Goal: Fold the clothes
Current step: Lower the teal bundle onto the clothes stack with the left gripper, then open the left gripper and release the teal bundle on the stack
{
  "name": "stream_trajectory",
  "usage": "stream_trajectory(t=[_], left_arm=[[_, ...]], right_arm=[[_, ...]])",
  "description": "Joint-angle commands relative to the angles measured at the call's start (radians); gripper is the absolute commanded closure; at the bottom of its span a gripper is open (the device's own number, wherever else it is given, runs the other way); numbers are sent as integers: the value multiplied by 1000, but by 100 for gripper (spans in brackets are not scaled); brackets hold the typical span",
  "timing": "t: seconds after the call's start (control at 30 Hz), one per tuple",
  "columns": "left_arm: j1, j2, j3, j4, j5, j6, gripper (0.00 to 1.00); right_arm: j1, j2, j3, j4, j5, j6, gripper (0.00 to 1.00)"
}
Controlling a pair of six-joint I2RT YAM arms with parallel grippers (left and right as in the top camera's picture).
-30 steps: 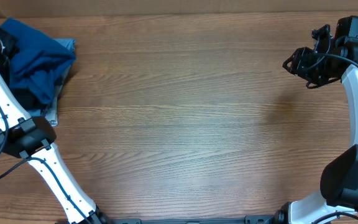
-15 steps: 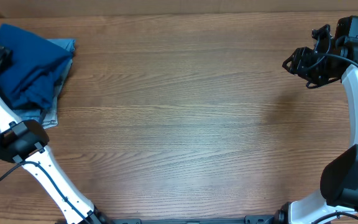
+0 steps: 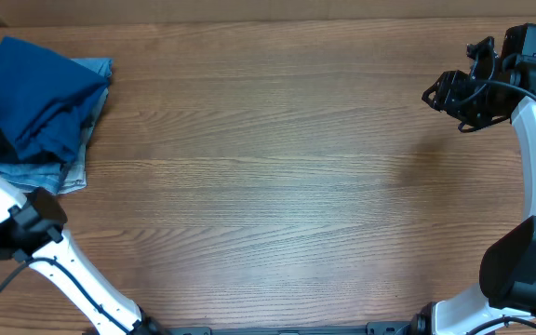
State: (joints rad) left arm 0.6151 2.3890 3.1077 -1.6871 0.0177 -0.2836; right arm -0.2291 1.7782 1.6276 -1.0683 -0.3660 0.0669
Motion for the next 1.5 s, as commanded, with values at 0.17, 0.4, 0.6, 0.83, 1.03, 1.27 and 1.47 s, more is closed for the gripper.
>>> stream_trajectory(t=[0.17, 0.4, 0.6, 0.83, 1.03, 1.27, 1.47], left_arm=[[-7, -24, -121, 33, 58, 159, 96], [-21, 11, -267, 204, 295, 303, 96], [-38, 14, -407, 208, 185, 306, 96], [-38, 14, -657, 204, 106, 228, 96], [-38, 14, -836, 288, 106, 223, 96], [-38, -57, -765, 289, 117, 223, 96], [-37, -216, -714, 333, 116, 196, 93]], right_arm=[[-1, 0, 2, 4, -1, -2, 36], [-1, 0, 2, 0, -2, -2, 35], [-1, 0, 2, 2, -2, -2, 32], [-1, 0, 2, 4, -1, -3, 32], [-1, 0, 2, 8, -1, -3, 30], [-1, 0, 2, 10, -1, -3, 30], [-1, 0, 2, 12, -2, -3, 30]])
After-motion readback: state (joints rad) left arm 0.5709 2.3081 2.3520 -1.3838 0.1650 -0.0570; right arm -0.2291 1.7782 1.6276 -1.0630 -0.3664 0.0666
